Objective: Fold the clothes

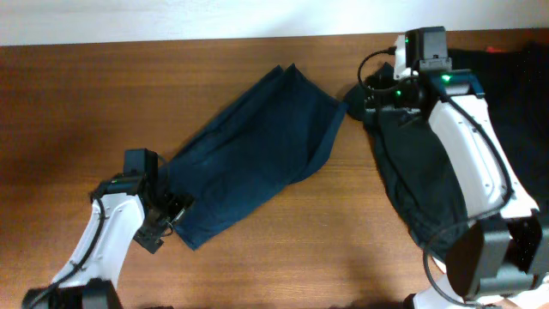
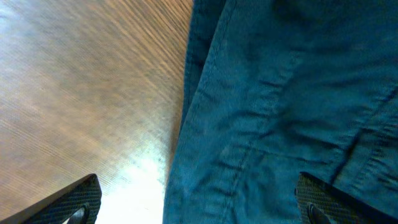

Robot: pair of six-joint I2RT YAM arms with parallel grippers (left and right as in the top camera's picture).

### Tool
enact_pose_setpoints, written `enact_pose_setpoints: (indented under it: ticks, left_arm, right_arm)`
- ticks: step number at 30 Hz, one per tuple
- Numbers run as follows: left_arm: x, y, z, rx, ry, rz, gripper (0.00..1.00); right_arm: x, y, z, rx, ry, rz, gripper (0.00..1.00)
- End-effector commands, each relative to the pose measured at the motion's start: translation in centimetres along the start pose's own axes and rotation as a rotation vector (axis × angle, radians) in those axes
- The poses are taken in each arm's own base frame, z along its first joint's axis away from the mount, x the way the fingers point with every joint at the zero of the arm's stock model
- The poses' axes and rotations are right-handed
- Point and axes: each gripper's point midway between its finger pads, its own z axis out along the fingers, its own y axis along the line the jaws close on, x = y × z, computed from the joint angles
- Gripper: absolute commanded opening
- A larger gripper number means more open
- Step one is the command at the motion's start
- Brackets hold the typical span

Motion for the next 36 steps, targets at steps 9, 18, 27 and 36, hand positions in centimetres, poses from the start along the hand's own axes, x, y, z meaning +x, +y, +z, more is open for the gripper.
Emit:
enact_pose_setpoints:
  ticks: [9,18,27,36]
  left_arm:
    - [-0.8,2.2,1.3,-0.231,0.108,0.203,0.0]
    - [-3.2,-0.4,-11.7,-0.279,0.081,0.292,0.01]
    - [-2.3,-4.5,-16.5,-0.152,0.03,0.396,0.0]
    - [-1.2,-6.3,-16.2,-0.151,-0.006,0.483,0.0]
  right_arm:
    - [3.4,3.7,-1.2,-0.203,0.138,0.005,0.59]
    - [14.9,24.5,1.3,-0.608,0.412,-0.357,0.16]
    - [27.5,40.6,3.8,-0.957,0.541,-0.542,0.18]
    - [14.8,18.2,7.6,-0.527,0.583,-0.206,0.37]
